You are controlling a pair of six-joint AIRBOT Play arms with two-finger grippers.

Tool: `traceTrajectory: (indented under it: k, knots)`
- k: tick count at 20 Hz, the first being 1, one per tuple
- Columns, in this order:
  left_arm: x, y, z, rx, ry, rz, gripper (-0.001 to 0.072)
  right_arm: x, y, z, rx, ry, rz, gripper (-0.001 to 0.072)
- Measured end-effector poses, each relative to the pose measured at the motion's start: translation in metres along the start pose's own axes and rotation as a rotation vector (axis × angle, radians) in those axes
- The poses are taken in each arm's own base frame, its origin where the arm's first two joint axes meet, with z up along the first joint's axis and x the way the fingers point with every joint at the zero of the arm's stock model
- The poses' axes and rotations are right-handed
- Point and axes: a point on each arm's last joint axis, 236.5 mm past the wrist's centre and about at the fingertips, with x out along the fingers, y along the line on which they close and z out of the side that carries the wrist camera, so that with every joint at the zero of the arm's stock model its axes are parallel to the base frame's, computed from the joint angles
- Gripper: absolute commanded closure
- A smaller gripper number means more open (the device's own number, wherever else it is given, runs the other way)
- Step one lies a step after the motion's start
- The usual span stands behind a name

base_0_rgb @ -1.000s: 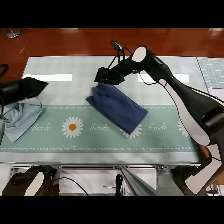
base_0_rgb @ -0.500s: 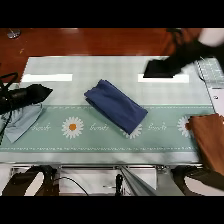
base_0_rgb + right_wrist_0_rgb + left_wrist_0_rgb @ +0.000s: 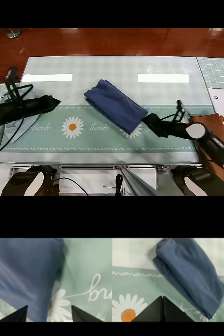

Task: Fold the shirts.

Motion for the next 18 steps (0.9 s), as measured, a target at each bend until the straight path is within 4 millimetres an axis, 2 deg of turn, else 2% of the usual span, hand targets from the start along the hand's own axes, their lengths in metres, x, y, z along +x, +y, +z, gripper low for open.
traceTrajectory:
  k: [2,5,6,7,8,10,13,15,17,18]
  knots:
    - [0.007,-0.003,-0.009,0.006,0.032,-0.010,0.0681,0.017,0.001,-0.006,0.013,0.059,0.004,0.0092]
    - [0.011,-0.007,-0.016,0.012,0.057,-0.019,0.0681,0.041,0.016,-0.001,0.025,0.122,0.025,0.0117]
    - [0.012,-0.008,-0.018,0.014,0.060,-0.020,0.0681,0.049,0.021,0.001,0.026,0.146,0.030,0.0238]
    - [0.012,-0.008,-0.019,0.015,0.063,-0.021,0.0680,0.056,0.024,0.003,0.016,0.167,0.029,0.0494]
    - [0.013,-0.009,-0.019,0.016,0.065,-0.023,0.0681,0.063,0.027,0.007,-0.006,0.184,0.025,0.0690]
    - [0.013,-0.009,-0.020,0.017,0.068,-0.023,0.0680,0.071,0.046,0.015,-0.068,0.209,0.059,0.0692]
    - [0.014,-0.009,-0.021,0.018,0.070,-0.024,0.0680,0.058,0.107,0.040,-0.234,0.203,0.163,0.0692]
    - [0.014,-0.010,-0.021,0.018,0.070,-0.025,0.0680,0.033,0.156,0.063,-0.366,0.164,0.215,0.0692]
    - [0.014,-0.010,-0.021,0.018,0.070,-0.025,0.0680,-0.004,0.204,0.086,-0.506,0.120,0.234,0.0692]
    - [0.014,-0.010,-0.021,0.018,0.070,-0.024,0.0680,-0.024,0.222,0.097,-0.562,0.088,0.227,0.0692]
